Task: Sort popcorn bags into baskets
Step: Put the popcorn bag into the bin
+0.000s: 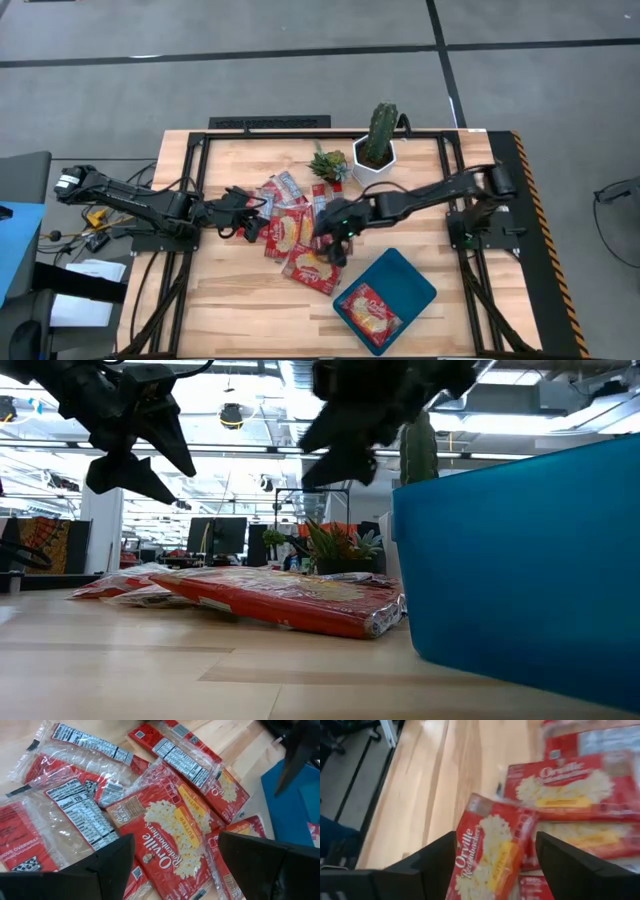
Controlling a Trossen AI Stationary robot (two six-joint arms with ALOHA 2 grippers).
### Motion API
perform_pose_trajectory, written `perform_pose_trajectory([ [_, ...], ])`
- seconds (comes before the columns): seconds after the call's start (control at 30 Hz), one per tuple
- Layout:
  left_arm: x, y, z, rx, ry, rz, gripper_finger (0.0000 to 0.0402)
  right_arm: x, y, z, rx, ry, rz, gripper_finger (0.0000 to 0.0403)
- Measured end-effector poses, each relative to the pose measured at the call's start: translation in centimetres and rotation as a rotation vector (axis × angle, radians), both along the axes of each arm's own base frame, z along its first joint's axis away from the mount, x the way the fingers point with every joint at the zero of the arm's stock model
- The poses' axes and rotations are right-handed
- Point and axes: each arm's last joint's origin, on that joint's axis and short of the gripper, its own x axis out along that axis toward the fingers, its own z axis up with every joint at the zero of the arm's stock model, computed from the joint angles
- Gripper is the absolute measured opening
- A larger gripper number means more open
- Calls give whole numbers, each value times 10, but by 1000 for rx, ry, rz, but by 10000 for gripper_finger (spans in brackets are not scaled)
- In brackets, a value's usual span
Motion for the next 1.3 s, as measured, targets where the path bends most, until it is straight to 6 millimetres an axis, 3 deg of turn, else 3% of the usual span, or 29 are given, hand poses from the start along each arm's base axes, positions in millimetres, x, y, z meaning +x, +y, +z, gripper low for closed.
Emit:
perform_pose_trajectory([
  [0.2,-1,1,-1,12,13,14,275,21,-1,-18,-25,37,1,299],
  [0.43,-1,1,-2,12,25,23,275,25,4,-48,-65,132,-23,297],
  [0.87,0,1,-6,27,53,33,275,29,12,-85,-93,221,-27,290],
  [1.03,0,1,-6,35,50,43,275,27,12,-90,-107,258,-29,233],
  [1.3,-1,2,-6,44,50,58,275,23,11,-91,-107,303,-25,46],
])
